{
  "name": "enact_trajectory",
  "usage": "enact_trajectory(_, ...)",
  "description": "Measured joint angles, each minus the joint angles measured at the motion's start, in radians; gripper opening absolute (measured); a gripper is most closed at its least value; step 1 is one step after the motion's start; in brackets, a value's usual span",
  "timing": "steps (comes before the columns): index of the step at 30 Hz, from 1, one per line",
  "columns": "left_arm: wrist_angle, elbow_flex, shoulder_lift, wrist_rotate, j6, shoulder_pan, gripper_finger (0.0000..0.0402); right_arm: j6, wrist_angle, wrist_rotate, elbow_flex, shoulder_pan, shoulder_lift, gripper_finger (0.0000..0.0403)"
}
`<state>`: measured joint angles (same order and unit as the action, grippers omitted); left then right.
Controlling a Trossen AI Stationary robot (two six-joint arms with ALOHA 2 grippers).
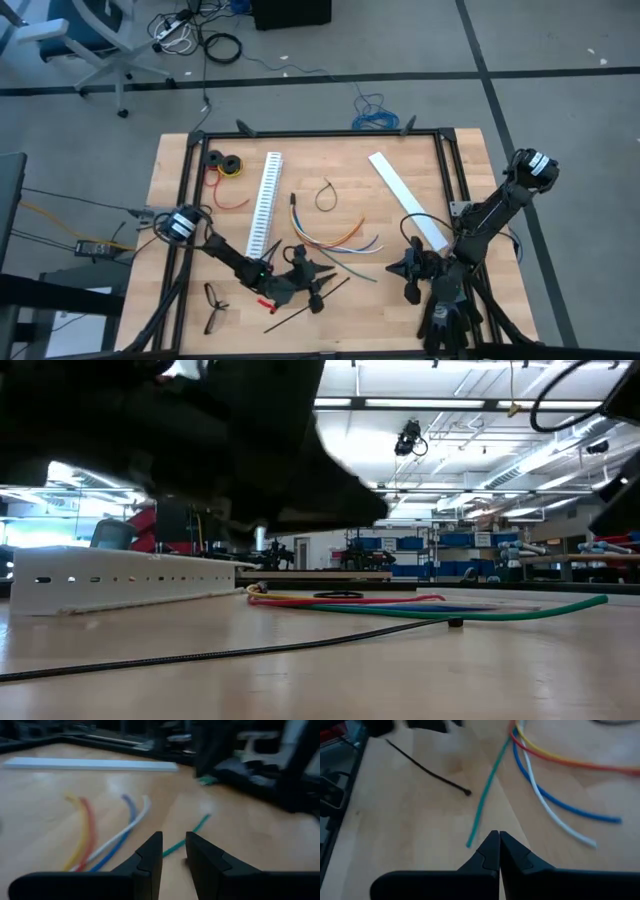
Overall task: Ziptie cables
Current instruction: Insert the black zip tie into the lock head
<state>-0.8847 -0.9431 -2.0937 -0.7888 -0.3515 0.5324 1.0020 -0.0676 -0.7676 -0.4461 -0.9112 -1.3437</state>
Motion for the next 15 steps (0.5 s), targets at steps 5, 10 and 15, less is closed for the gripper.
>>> enact_trajectory(5, 0.100, -0.070, 0.000, 0.065, 0.009, -0.009, 0.0094, 0.098, 0.037, -0.033, 0.000, -0.062, 0.000, 0.0000)
enact_trajectory(10, 0.281, -0.135, 0.000, 0.067, 0.019, -0.008, 0.0094, 0.115, 0.064, -0.087, -0.045, -0.114, -0.040, 0.0000)
enact_trajectory(15, 0.306, -0.148, -0.001, 0.071, 0.024, -0.009, 0.0094, 0.080, 0.132, -0.056, -0.115, -0.107, -0.156, 0.0000)
